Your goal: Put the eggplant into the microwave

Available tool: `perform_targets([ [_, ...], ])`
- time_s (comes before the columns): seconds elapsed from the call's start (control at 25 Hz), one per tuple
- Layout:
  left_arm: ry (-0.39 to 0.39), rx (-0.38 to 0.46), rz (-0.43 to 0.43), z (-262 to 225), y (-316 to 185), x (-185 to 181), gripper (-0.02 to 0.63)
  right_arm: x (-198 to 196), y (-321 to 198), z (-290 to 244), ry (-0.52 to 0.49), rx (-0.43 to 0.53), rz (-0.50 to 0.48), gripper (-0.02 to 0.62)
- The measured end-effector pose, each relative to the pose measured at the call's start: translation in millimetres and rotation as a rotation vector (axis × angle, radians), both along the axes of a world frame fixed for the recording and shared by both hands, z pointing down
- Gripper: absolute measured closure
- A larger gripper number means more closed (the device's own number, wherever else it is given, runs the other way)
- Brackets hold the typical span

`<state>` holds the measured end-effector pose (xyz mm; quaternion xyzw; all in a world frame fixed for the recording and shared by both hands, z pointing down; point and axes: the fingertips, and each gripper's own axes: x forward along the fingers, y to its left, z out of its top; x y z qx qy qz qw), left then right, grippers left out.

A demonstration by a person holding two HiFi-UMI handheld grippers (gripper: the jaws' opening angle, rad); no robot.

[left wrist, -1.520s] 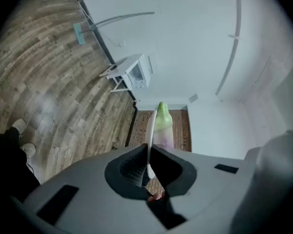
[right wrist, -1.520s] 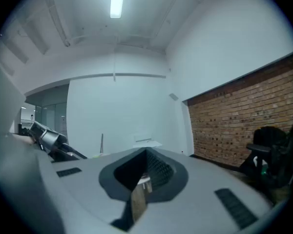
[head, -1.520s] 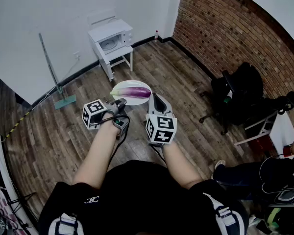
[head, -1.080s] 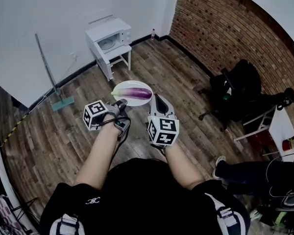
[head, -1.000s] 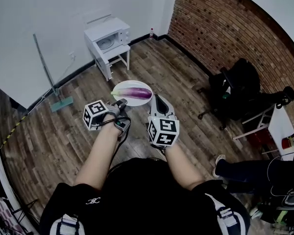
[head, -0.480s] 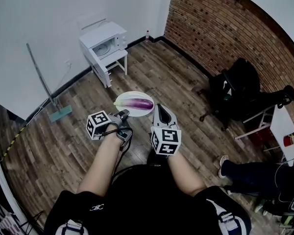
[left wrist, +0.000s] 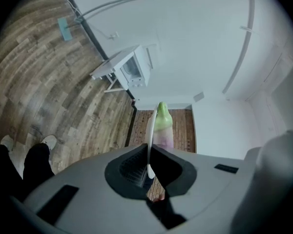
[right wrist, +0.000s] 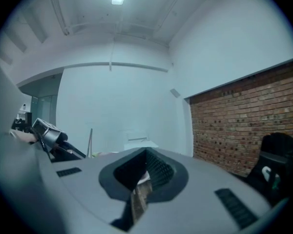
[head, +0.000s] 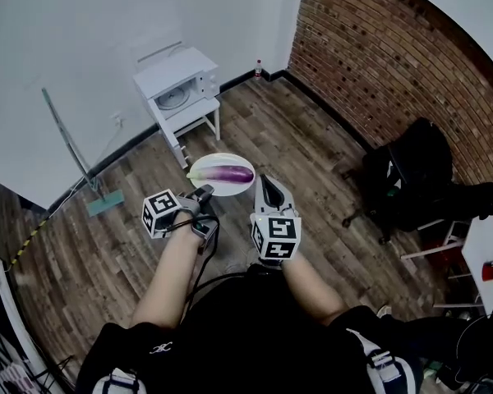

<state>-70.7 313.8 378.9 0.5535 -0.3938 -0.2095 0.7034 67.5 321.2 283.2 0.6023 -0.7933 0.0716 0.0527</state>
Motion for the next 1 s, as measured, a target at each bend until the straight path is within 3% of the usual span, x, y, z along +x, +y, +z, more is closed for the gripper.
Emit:
perform_targets([
  [0.48, 0.020, -0.005, -0.068, 6.3, -137.9, 61.8, 0.589, 56.4, -140.8, 6.1, 0.035, 0.001, -0.097, 0.588],
  [0.8, 0.007, 0.011, -0.107, 31.1, -170.8, 58.9, 0.589, 60.8, -175.7, 35.4, 0.038, -0.034, -0.109, 0.588],
  [1.0, -0.010, -0.001, -0.133, 23.0, -220.4, 53.8, 0.589, 63.0, -226.1, 23.0, 0.005, -0.036, -0.148, 0.588],
])
